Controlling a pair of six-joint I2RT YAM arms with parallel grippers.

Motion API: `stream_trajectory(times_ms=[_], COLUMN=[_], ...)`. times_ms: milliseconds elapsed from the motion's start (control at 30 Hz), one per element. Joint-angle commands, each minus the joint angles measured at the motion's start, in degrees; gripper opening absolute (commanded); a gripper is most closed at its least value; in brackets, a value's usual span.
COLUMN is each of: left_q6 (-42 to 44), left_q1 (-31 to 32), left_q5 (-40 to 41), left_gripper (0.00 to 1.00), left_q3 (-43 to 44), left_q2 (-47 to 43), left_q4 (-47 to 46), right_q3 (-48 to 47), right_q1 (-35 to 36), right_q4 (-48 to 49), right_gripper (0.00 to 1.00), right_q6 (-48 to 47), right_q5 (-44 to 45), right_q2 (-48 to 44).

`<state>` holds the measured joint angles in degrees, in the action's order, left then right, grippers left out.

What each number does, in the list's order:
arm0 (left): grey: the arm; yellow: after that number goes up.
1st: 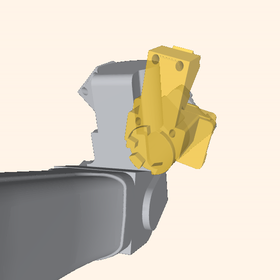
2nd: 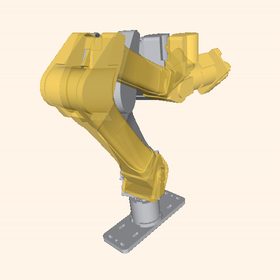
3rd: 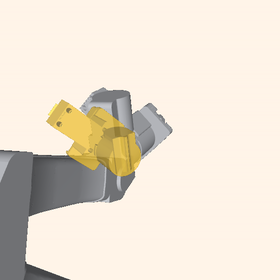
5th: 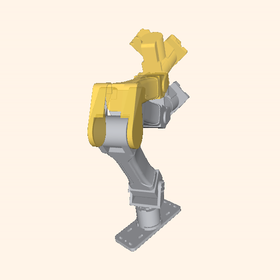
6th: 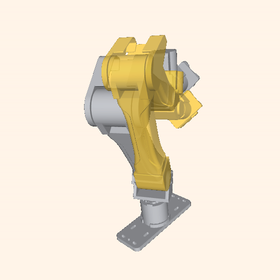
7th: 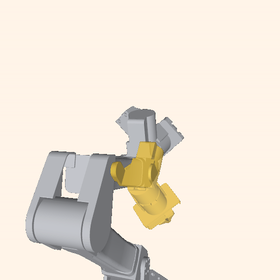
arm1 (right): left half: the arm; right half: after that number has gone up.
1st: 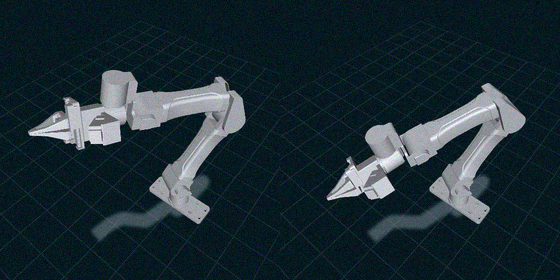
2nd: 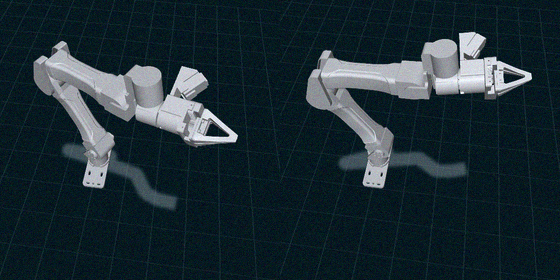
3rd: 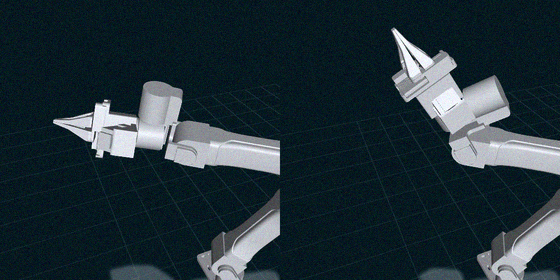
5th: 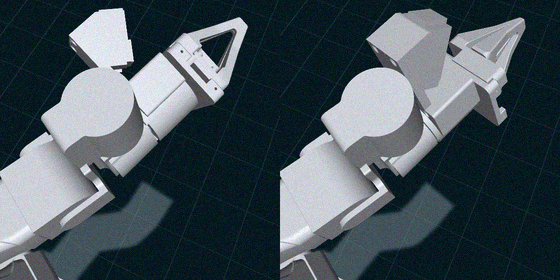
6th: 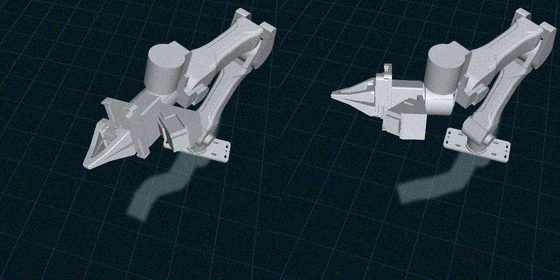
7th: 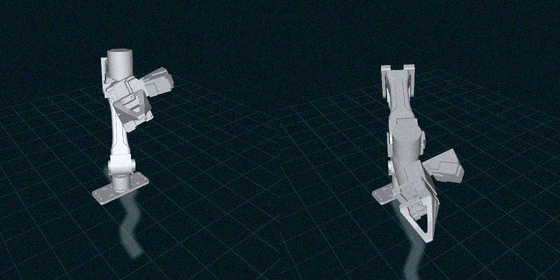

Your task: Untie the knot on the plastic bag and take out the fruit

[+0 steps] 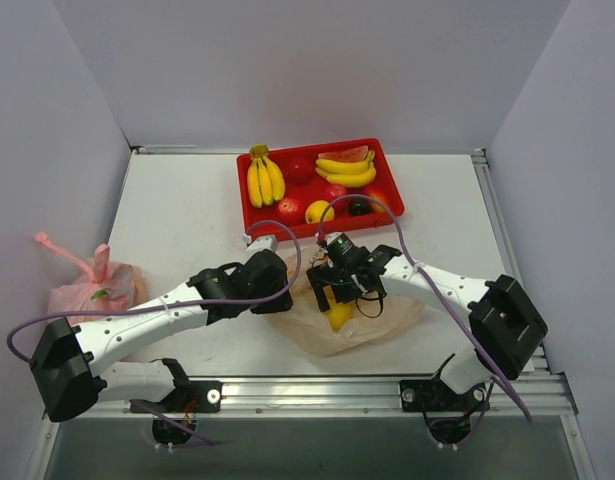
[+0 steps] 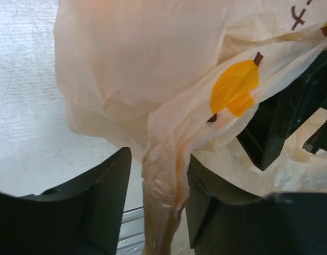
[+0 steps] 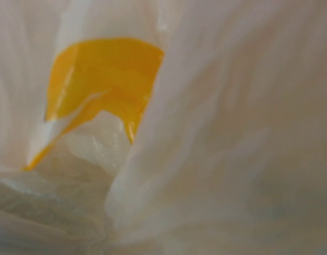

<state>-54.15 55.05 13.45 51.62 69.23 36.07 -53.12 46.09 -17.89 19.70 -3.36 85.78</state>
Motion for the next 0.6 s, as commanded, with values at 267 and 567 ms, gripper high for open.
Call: stream_trajectory(times_ms=[267, 567], left_q6=[-0.52, -0.08], left_q1=[0.06, -0.03], left_q5=[2.63, 4.56], left_gripper=[0.31, 0.0], left_q3=[-0.64, -0.11], left_q2=[-0.24, 1.34], left_q4=[-3.03, -3.82], right_q3=[-6.55, -3.83], right_q1=[2.34, 2.78], right_q4=[-9.0, -11.55], right_gripper=[0.95, 1.0], right_q6=[-0.98, -2.21], right_q5=[-3.94, -7.89], right_q2=[3.97, 0.08])
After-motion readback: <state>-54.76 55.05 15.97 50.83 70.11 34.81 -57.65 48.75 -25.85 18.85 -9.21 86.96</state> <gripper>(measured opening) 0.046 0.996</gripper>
